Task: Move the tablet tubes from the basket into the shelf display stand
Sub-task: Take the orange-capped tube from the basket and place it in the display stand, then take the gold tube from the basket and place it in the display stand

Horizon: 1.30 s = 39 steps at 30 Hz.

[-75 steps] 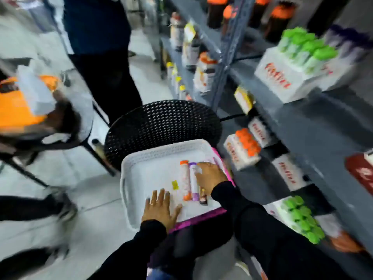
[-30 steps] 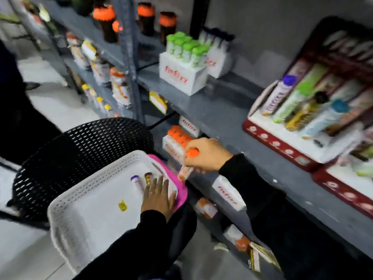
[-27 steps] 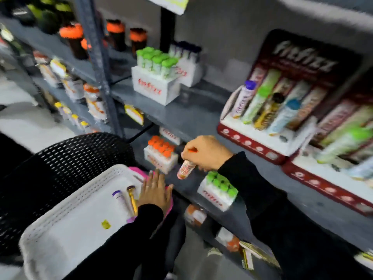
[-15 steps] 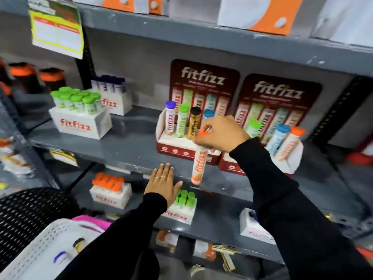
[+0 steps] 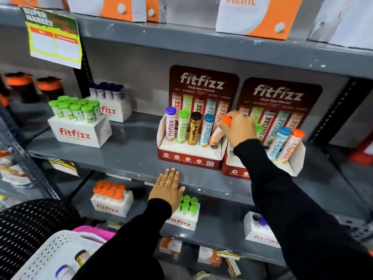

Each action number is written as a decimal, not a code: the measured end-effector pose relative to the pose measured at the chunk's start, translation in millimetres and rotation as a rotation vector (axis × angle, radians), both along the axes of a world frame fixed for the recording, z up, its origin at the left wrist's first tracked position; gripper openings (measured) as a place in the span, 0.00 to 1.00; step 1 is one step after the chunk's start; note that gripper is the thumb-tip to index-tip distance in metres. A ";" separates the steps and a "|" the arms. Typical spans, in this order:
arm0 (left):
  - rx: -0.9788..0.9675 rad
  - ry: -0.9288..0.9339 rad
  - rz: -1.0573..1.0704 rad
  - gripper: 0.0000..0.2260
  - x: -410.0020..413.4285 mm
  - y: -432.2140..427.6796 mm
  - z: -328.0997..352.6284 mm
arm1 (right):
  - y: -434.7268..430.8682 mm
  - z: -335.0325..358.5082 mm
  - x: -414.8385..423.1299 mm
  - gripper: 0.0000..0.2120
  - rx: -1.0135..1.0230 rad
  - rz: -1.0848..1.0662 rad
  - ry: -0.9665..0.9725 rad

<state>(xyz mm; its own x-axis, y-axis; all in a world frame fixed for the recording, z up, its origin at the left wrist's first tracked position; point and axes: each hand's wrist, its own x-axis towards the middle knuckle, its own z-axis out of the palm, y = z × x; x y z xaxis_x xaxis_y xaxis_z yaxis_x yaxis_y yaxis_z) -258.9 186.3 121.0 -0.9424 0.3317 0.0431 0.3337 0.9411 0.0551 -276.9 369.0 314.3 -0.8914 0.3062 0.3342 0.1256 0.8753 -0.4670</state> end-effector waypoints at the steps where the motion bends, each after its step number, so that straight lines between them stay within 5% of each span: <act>1: -0.002 0.011 -0.003 0.26 -0.3 -0.3 -1.4 | -1.3 -2.7 1.9 0.20 0.020 -0.005 -0.021; 12: -0.027 0.014 -0.006 0.26 1.4 6.2 2.2 | 2.4 -1.8 -14.7 0.17 0.093 -0.017 -0.082; 20: -0.045 0.054 -0.010 0.27 -1.8 3.7 -1.0 | -0.2 -7.7 -21.0 0.24 0.097 -0.042 -0.088; 27: 0.076 0.153 0.013 0.24 17.4 -35.6 -23.6 | -93.3 -39.1 -3.6 0.23 0.055 0.382 0.133; 34: 0.229 -0.107 0.557 0.29 153.2 -127.0 -136.8 | -237.4 -155.8 26.5 0.18 0.071 0.961 -0.398; 39: 0.264 -0.314 0.767 0.34 232.6 -149.4 -157.5 | -315.1 -233.2 46.6 0.17 0.146 1.073 -0.775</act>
<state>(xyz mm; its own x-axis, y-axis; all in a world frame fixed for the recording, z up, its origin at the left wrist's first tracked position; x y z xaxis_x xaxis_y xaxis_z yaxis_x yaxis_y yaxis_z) -26.3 36.9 -36.4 -0.8826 -0.3844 -0.2708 -0.4550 0.8433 0.2860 -230.3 53.8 81.1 -0.6403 -0.6580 -0.3963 -0.4645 0.7426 -0.4825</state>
